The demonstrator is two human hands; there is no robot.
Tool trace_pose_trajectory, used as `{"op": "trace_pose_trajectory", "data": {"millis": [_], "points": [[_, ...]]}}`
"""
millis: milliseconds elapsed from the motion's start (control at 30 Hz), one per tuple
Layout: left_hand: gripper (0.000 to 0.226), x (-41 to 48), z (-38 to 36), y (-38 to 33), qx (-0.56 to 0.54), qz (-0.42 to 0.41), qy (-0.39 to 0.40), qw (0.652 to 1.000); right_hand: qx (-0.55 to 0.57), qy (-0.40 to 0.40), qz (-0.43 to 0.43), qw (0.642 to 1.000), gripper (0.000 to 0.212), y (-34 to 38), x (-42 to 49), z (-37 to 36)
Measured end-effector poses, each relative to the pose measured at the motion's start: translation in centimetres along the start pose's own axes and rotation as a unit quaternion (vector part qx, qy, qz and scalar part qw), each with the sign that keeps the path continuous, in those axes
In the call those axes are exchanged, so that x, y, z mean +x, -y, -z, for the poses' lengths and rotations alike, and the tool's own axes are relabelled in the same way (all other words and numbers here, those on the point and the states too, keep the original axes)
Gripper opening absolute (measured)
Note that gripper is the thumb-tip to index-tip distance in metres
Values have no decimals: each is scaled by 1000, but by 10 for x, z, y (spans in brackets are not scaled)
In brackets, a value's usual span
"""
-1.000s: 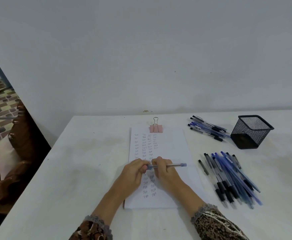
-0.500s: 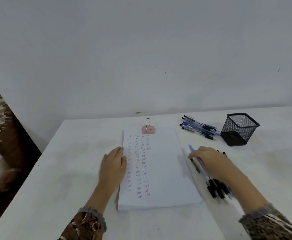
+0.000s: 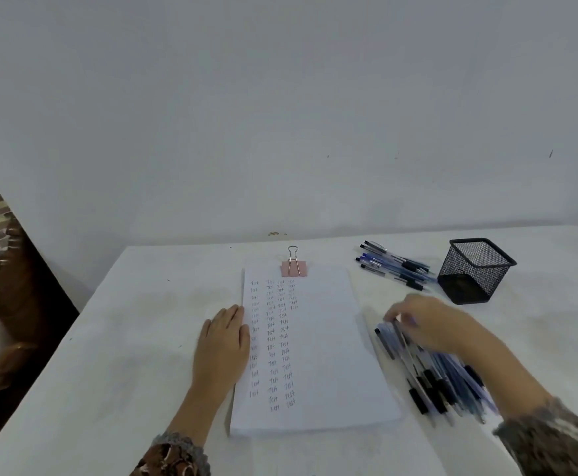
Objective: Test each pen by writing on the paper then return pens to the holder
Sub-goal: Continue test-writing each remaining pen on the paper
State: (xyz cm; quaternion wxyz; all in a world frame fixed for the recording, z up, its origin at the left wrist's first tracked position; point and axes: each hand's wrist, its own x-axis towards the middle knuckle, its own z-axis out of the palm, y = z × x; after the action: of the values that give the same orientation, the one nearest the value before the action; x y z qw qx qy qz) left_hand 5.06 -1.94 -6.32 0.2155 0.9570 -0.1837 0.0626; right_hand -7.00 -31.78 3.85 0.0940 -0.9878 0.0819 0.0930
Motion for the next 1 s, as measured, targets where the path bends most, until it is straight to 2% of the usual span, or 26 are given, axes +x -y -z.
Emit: {"op": "trace_pose_trajectory", "data": {"millis": [100,233,367,500,567,600,667,700,733,767,833,867,900,933,1000], "points": [[78,0,1,0,0,2,-3,1000,54,-23,-26,998,32,-12,44,22],[66,-1,2,-1,-7,8,8,1000,-4,-36,-85,996,36,-23,95,12],[49,0,1,0,-8,10,11,1000,-34,-79,-87,993,23,-38,116,-9],[63,0,2,1,-9,9,6,1000,-45,-95,-105,989,20,-43,123,-20],[60,0,1,0,-10,6,2,1000,-60,-95,-109,988,18,-40,121,-16],[55,1,1,0,-11,5,0,1000,-34,-113,-104,988,17,-37,120,-12],[47,2,0,-1,-11,5,-2,1000,139,-172,-68,973,12,-26,115,2],[46,2,0,-1,-11,6,-3,1000,271,-191,-41,943,8,-16,111,10],[49,2,0,-1,-10,6,-6,1000,411,-192,-16,891,8,-3,106,18],[55,1,0,-2,-12,6,-10,1000,552,-173,4,816,12,11,102,23],[64,1,1,-3,-13,2,-17,1000,782,-97,18,615,26,40,96,22],[61,1,1,-3,-14,2,-15,1000,843,-63,17,535,39,54,96,14],[55,1,1,-3,-14,4,-10,1000,879,-47,14,474,52,65,98,1],[49,1,1,-2,-15,5,-8,1000,904,-41,6,425,61,75,100,-14],[45,1,2,-2,-20,2,-8,1000,938,-48,-10,343,66,89,101,-42]]}}
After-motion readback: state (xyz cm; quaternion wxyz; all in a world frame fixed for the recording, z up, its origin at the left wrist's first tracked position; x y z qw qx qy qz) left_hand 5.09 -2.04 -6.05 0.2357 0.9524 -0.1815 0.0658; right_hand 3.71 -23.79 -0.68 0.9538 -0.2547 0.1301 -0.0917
